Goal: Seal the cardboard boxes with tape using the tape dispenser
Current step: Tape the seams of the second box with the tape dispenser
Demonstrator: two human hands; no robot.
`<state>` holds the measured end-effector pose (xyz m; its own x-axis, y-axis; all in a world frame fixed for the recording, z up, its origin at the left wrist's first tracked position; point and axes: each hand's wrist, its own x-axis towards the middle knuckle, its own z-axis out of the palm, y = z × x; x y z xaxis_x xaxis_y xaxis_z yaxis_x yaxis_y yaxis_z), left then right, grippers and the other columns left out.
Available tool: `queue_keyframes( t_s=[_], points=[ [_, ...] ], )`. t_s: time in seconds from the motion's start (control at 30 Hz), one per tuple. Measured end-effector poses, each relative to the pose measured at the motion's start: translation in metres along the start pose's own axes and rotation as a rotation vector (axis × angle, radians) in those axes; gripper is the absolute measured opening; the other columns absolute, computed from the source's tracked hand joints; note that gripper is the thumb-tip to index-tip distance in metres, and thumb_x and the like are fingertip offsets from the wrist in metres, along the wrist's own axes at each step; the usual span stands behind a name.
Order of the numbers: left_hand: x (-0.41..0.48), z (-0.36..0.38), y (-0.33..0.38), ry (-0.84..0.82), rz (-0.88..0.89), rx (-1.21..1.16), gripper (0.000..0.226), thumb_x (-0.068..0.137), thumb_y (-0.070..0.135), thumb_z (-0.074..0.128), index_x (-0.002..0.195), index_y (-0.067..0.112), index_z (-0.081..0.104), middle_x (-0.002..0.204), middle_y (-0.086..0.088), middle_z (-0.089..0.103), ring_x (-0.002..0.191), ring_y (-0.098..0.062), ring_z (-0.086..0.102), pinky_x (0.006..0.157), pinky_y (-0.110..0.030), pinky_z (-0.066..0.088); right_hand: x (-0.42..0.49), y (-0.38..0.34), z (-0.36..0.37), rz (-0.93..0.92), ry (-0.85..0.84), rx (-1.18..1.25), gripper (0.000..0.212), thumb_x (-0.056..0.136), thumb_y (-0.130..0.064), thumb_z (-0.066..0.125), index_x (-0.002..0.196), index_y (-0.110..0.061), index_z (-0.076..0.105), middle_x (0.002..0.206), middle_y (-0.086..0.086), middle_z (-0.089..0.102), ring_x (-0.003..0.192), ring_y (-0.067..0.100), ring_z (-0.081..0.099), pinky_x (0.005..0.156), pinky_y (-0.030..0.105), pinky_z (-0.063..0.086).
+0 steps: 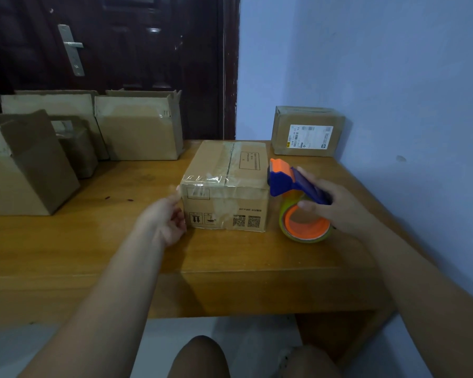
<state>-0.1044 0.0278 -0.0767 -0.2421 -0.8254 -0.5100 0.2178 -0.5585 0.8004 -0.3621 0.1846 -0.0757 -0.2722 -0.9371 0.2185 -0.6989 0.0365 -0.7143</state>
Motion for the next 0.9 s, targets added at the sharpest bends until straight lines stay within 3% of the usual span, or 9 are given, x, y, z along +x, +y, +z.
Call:
queue_keyframes(
  t_s=[0.07, 0.2, 0.27, 0.37, 0.47, 0.6, 0.67, 0.8, 0.9],
  points=[
    [0.001, 0.002, -0.001, 0.016, 0.079, 0.033, 0.012, 0.096, 0.018, 0.05, 0.107, 0.015, 0.055, 0.089, -0.004, 0.051, 0.071, -0.01, 0.043, 0.059, -0.022, 0.041, 0.0, -0.002, 0.0, 0.008, 0.0, -0.004, 0.066, 0.074, -0.053, 0.059, 0.131, -0.06, 0.026, 0.111, -0.026, 0.047, 0.084, -0.011, 0.051, 0.067, 0.009, 0.037],
    [-0.007, -0.003, -0.017, 0.245, 0.603, 0.191, 0.038, 0.092, -0.008, 0.037, 0.105, 0.021, 0.058, 0.11, 0.002, 0.058, 0.1, -0.011, 0.058, 0.081, -0.022, 0.047, 0.001, -0.006, 0.002, 0.013, -0.025, 0.004, 0.066, 0.075, -0.055, 0.058, 0.132, -0.058, 0.026, 0.118, -0.021, 0.049, 0.092, -0.009, 0.052, 0.072, 0.014, 0.039],
    [-0.018, -0.007, -0.027, 0.181, 0.774, 0.219, 0.047, 0.092, -0.01, 0.036, 0.12, 0.021, 0.057, 0.115, 0.01, 0.058, 0.104, 0.0, 0.055, 0.079, -0.015, 0.047, 0.003, -0.008, 0.006, 0.01, -0.028, 0.025, 0.068, 0.074, -0.057, 0.058, 0.134, -0.055, 0.028, 0.126, -0.013, 0.05, 0.103, 0.001, 0.053, 0.08, 0.02, 0.042],
    [-0.026, -0.015, -0.036, 0.038, 0.799, 0.291, 0.054, 0.093, -0.005, 0.043, 0.138, 0.025, 0.042, 0.127, 0.015, 0.052, 0.11, 0.005, 0.05, 0.077, -0.007, 0.045, 0.007, -0.011, 0.013, 0.004, -0.031, 0.077, 0.066, 0.075, -0.054, 0.06, 0.134, -0.054, 0.03, 0.13, -0.013, 0.049, 0.105, -0.003, 0.052, 0.081, 0.015, 0.04],
    [-0.031, -0.023, -0.035, 0.046, 0.817, 0.374, 0.075, 0.089, 0.005, 0.057, 0.148, 0.031, 0.019, 0.143, 0.01, 0.042, 0.129, -0.004, 0.04, 0.099, -0.024, 0.041, 0.009, -0.016, 0.018, -0.003, -0.041, 0.083, 0.067, 0.078, -0.053, 0.06, 0.138, -0.051, 0.03, 0.126, -0.011, 0.053, 0.094, -0.01, 0.054, 0.074, 0.008, 0.039],
    [-0.039, -0.012, -0.019, 0.334, 1.219, 1.306, 0.086, 0.085, 0.032, 0.064, 0.15, 0.027, 0.009, 0.157, -0.002, 0.013, 0.144, -0.019, 0.013, 0.116, -0.044, 0.007, 0.012, -0.017, 0.025, -0.016, -0.058, 0.083, 0.073, 0.077, -0.059, 0.06, 0.143, -0.048, 0.03, 0.131, -0.011, 0.052, 0.108, 0.002, 0.054, 0.088, 0.02, 0.042],
    [-0.041, 0.005, -0.012, 0.236, 1.346, 1.637, 0.081, 0.09, 0.04, 0.056, 0.151, 0.023, 0.007, 0.158, -0.002, 0.013, 0.145, -0.018, 0.01, 0.115, -0.039, -0.003, 0.013, -0.019, 0.027, -0.031, -0.057, 0.089, 0.074, 0.077, -0.058, 0.06, 0.144, -0.045, 0.03, 0.133, -0.012, 0.051, 0.112, 0.004, 0.054, 0.091, 0.023, 0.044],
    [-0.035, 0.018, 0.0, 0.055, 1.315, 1.761, 0.058, 0.095, 0.037, 0.05, 0.146, 0.025, 0.026, 0.15, 0.003, 0.035, 0.134, -0.017, 0.037, 0.105, -0.035, 0.038, 0.009, -0.02, 0.023, -0.049, -0.046, 0.077, 0.075, 0.076, -0.057, 0.06, 0.144, -0.043, 0.03, 0.134, -0.016, 0.049, 0.116, 0.003, 0.053, 0.096, 0.024, 0.044],
    [-0.033, 0.012, 0.004, 0.047, 1.334, 1.75, 0.049, 0.098, 0.037, 0.042, 0.146, 0.027, 0.03, 0.147, 0.005, 0.04, 0.127, -0.017, 0.045, 0.093, -0.033, 0.046, 0.006, -0.023, 0.011, -0.084, 0.012, 0.059, 0.074, 0.075, -0.057, 0.06, 0.141, -0.049, 0.029, 0.136, -0.014, 0.049, 0.118, 0.008, 0.052, 0.097, 0.03, 0.045]
  ],
)
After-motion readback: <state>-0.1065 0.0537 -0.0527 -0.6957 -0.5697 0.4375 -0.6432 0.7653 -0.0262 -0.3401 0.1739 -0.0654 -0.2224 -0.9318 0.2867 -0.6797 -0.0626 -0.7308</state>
